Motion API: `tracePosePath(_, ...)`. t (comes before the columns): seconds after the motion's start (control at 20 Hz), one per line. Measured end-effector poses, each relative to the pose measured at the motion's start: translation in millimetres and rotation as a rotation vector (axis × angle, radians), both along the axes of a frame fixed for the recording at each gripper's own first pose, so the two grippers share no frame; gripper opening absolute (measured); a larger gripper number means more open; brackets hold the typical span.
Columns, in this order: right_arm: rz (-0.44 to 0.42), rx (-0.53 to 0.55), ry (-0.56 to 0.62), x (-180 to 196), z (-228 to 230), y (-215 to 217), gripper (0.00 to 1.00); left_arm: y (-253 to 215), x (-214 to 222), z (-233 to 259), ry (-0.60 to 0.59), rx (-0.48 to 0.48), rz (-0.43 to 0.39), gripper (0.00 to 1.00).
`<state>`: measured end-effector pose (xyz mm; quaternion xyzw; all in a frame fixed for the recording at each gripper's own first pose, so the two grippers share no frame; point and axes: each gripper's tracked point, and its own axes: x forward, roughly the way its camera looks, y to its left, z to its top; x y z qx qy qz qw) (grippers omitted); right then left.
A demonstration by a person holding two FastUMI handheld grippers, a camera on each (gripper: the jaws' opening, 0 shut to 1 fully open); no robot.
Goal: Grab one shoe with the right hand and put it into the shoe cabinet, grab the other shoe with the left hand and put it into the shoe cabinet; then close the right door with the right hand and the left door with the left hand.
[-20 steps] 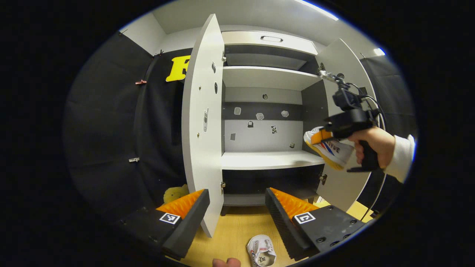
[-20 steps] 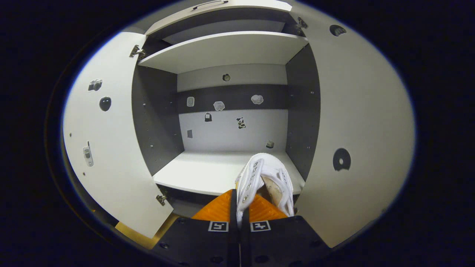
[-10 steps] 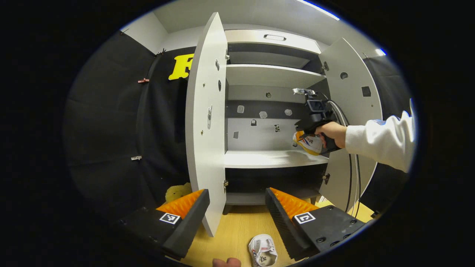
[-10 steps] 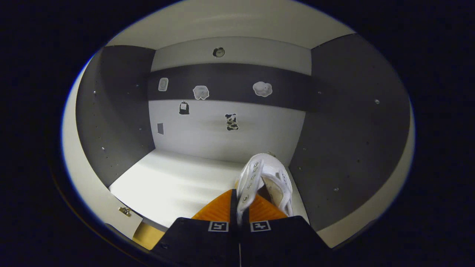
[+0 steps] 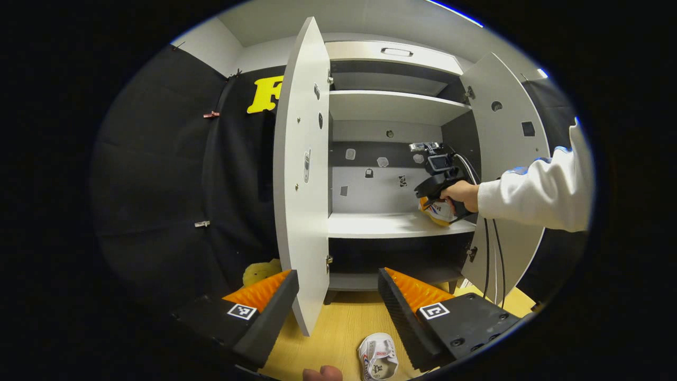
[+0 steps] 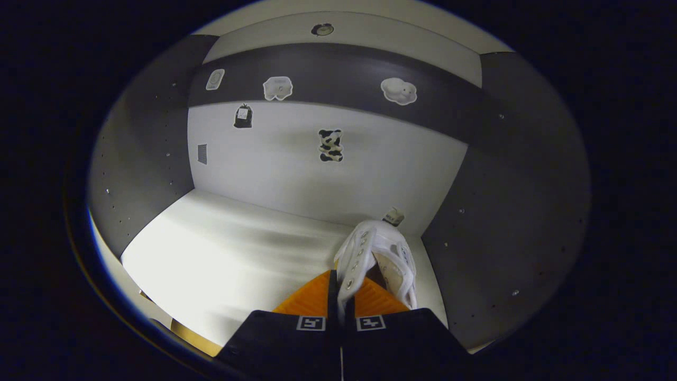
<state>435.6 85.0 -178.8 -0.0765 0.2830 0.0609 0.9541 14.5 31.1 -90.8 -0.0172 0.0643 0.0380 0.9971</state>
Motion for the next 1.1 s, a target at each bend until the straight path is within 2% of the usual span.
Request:
tracePosePath(0.2,0.045,-0.034,0.032,0.8,-17.7,16.2,0.06,-0.9,-2.7,1.6,0.010,-0.015,0.012,0.95)
tracePosePath(0.35,0.043,-0.081,0.023,0.3,-18.0,13.7,0.13,-1.2,-7.4,5.1,0.008,-0.017,0.016,0.95)
tracePosePath(0.4,0.047,-0.065,0.030,-3.3,-17.5,15.3,0.15,-1.3,-7.8,7.3,0.003,-0.014,0.017,0.95)
tracePosePath(0.5,0.059,0.006,0.047,-13.9,-14.1,24.1,0.32,-0.7,-7.7,9.8,-0.006,-0.015,0.018,0.95)
tracePosePath(0.55,0.064,0.038,0.043,-19.8,-9.5,27.5,0.54,-1.7,-7.8,10.3,-0.007,-0.019,0.016,0.95)
tracePosePath(0.6,0.065,0.061,0.026,-26.8,-0.8,29.5,0.63,-2.4,-7.4,12.0,-0.009,-0.026,0.015,0.95)
tracePosePath(0.65,0.063,0.074,-0.003,-30.3,8.1,28.6,0.79,-2.7,-7.6,14.5,-0.015,-0.032,0.013,0.95)
tracePosePath(0.75,0.042,0.120,-0.066,-43.9,29.5,26.9,0.88,-2.9,-8.3,18.9,-0.028,-0.035,0.008,0.95)
tracePosePath(0.85,0.021,0.192,-0.153,-62.3,59.6,23.1,0.93,-3.2,-9.6,20.0,-0.033,-0.032,0.002,0.95)
tracePosePath(1.0,0.003,0.288,-0.273,-102.3,102.0,18.7,0.94,-1.4,-11.8,16.2,-0.029,-0.023,0.002,0.95)
tracePosePath(1.1,-0.007,0.309,-0.336,-136.7,123.4,12.0,0.96,-0.9,-13.1,12.9,-0.031,-0.011,-0.001,0.95)
